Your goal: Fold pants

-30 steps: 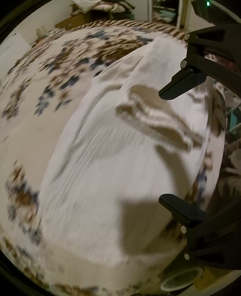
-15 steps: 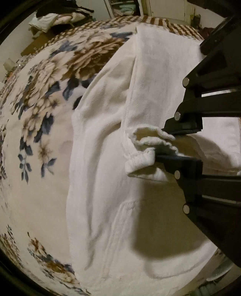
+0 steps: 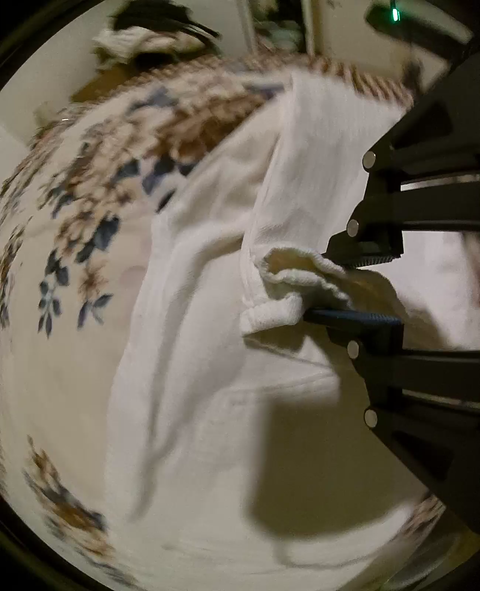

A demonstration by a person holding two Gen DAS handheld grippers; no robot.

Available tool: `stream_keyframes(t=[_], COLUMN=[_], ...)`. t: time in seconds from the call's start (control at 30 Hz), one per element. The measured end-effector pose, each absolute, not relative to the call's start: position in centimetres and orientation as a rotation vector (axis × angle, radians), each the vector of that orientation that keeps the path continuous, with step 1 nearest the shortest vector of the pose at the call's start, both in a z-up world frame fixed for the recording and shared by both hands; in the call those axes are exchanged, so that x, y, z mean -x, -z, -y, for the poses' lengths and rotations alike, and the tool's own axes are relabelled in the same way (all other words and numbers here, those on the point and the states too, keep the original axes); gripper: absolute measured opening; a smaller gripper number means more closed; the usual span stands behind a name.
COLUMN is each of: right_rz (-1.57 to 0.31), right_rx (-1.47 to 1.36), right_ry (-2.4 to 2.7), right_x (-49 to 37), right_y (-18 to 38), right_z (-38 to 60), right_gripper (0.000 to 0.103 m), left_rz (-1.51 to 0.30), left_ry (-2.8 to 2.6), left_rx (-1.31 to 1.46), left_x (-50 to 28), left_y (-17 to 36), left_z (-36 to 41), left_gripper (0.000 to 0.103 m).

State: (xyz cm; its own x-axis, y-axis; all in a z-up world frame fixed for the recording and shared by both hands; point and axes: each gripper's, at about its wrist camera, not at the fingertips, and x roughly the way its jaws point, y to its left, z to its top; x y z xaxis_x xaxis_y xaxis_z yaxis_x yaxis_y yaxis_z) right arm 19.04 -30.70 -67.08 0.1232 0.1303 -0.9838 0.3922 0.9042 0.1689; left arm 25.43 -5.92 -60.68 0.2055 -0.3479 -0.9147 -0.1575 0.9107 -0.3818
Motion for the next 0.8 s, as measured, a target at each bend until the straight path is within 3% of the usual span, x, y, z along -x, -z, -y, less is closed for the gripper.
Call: stream_keyframes(t=[0.03, 0.1, 0.17, 0.33, 0.57, 0.8], right_rz=[-1.451, -1.461, -1.466, -1.452, -1.455, -1.45], right_rx=[-0.448, -0.481, -0.498, -0.492, -0.441, -0.406], right_ry=[0.19, 0.157, 0.132, 0.058, -0.029, -0.063], right_x=[-19.1, -19.2, -19.3, -19.7, -20.4, -21.1], right_y=[66.9, 66.4, 65.9, 64.3, 64.2, 64.8], right_z=[30.6, 30.4, 29.8, 27.4, 22.5, 18.9], right_gripper=[0.085, 0.085, 0.085, 0.085, 0.085, 0.085], left_rz=[-1.36, -1.327, -1.267, -1.163, -0.993, -0.966], left_ry=[0.141, 0.144, 0.152, 0.027, -0.266, -0.274], left_rx=[0.505, 0.559, 0.638, 0.8, 1.169, 1.28], left_x=[-24.6, -23.4, -21.5, -17.9, -13.1, -14.4], left_y=[59.8, 58.3, 56.2, 54.8, 61.8, 66.0], left_z=[5.1, 4.0, 1.9, -5.4, -17.8, -19.7], left_gripper=[0.03, 0.063, 0.074, 0.075, 0.075, 0.073])
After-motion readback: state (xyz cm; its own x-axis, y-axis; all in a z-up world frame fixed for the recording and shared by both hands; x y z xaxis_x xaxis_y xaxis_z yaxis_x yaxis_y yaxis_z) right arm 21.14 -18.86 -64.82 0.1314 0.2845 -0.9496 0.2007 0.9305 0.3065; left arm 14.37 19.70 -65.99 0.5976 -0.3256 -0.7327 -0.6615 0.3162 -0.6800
